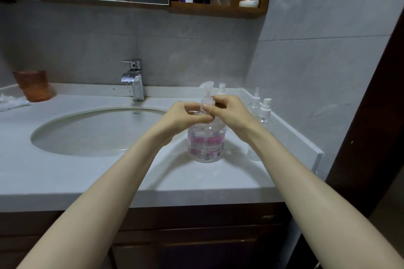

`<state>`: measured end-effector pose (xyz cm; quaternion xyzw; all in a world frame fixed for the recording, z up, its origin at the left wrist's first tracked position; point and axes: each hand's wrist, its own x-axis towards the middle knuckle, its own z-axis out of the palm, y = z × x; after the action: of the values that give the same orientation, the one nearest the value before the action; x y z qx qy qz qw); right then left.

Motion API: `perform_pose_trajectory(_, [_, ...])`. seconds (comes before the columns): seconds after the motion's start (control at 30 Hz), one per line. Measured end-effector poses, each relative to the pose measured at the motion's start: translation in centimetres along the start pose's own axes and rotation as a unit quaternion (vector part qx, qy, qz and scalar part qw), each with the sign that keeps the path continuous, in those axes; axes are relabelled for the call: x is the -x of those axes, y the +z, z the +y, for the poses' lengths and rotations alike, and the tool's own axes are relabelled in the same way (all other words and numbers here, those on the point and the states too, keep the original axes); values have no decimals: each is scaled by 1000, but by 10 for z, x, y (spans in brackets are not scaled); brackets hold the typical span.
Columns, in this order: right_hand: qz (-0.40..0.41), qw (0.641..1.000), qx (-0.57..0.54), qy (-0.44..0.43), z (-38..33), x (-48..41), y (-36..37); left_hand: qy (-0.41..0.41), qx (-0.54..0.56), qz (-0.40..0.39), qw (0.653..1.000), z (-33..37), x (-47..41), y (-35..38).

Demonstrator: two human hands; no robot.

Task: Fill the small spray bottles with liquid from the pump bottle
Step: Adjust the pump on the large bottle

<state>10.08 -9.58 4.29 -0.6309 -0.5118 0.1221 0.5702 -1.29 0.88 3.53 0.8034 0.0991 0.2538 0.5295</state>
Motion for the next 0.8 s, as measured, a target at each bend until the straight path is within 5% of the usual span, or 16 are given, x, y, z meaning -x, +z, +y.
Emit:
perform_pose_trajectory(0.33, [170,981,91,3,-9,-11,56,7,7,15,1000,-9,9,-26])
perform_pose_trajectory(0.63, [112,978,177,-5,-17,-7,51,-6,-41,36,998,-11,16,-35])
perform_pose_trajectory(0.73, [179,927,324,-69,-35,5,12,-37,-88,144,985,-17,20,-28])
perform_pose_trajectory(0.8, [201,861,462,-71,-54,13,-25,59,-156,287,943,-13,28,-22])
